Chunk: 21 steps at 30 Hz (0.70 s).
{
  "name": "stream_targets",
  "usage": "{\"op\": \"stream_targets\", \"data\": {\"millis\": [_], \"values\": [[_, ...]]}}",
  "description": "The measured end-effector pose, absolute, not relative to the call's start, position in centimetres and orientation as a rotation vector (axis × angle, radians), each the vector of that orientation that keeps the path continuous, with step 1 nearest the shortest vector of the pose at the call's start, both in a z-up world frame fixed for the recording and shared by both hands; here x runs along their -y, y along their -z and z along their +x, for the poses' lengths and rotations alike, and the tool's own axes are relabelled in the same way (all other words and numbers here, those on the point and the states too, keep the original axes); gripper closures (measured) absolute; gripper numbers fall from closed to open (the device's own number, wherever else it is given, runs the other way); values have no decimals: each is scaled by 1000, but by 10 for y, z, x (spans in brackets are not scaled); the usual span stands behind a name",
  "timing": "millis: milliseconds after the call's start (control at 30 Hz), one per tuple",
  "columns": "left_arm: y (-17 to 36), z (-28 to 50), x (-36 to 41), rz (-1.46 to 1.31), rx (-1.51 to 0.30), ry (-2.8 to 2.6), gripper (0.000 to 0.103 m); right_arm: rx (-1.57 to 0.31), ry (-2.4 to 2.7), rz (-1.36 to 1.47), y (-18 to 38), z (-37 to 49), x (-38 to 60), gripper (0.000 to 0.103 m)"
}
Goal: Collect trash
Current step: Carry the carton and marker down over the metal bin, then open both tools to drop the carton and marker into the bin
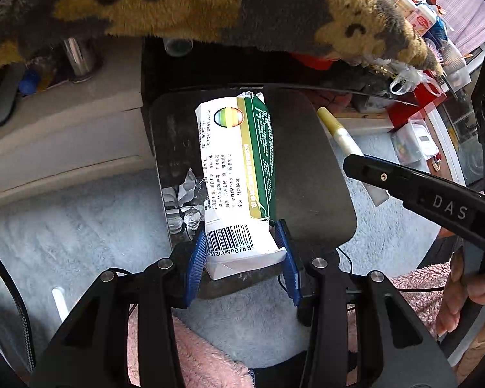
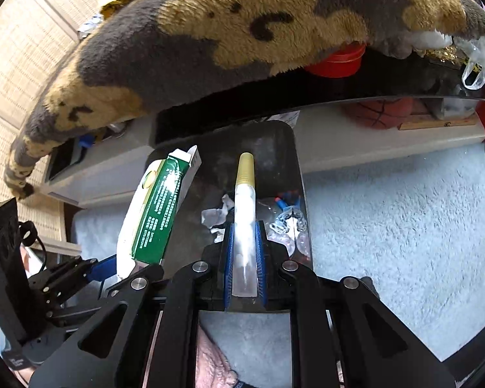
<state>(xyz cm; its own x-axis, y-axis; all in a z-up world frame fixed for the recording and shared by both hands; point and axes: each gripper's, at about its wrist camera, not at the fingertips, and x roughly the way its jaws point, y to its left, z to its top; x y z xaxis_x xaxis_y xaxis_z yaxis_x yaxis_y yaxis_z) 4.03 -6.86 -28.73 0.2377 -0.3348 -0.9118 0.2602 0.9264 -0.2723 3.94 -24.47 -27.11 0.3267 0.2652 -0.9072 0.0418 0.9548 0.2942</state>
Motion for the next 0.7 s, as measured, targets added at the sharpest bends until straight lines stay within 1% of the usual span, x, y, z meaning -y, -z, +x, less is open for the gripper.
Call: {"op": "stream_targets", "data": {"millis": [100,233,300,333,367,400,433,500,567,600,633,700], "values": [[290,44,67,-74,-1277,414,62,-1242,-138,290,273,43,246,89],[291,50,67,-86,-1284,418,59,-1234,-132,305,274,48,248,86],[290,51,64,-89,-1283,416,60,-1234,-128,309,273,50,249,86],[289,52,63,-90,-1282,412,58,-1234,-123,309,273,51,249,80],[288,52,62,-89,-1281,408,54,-1234,-119,310,274,51,251,73],[286,52,63,-88,-1276,405,52,-1231,-116,314,273,51,251,52],[283,51,61,-82,-1267,399,48,-1224,-112,315,271,51,252,36],[277,50,59,-72,-1253,386,42,-1210,-103,308,268,50,252,33],[269,48,56,-67,-1235,376,32,-1201,-93,307,264,49,255,25],[266,47,55,-65,-1228,370,29,-1194,-88,311,263,48,257,17],[262,45,54,-62,-1217,363,24,-1182,-83,318,260,47,259,11],[254,42,51,-59,-1204,356,20,-1163,-84,329,255,44,262,5]]}}
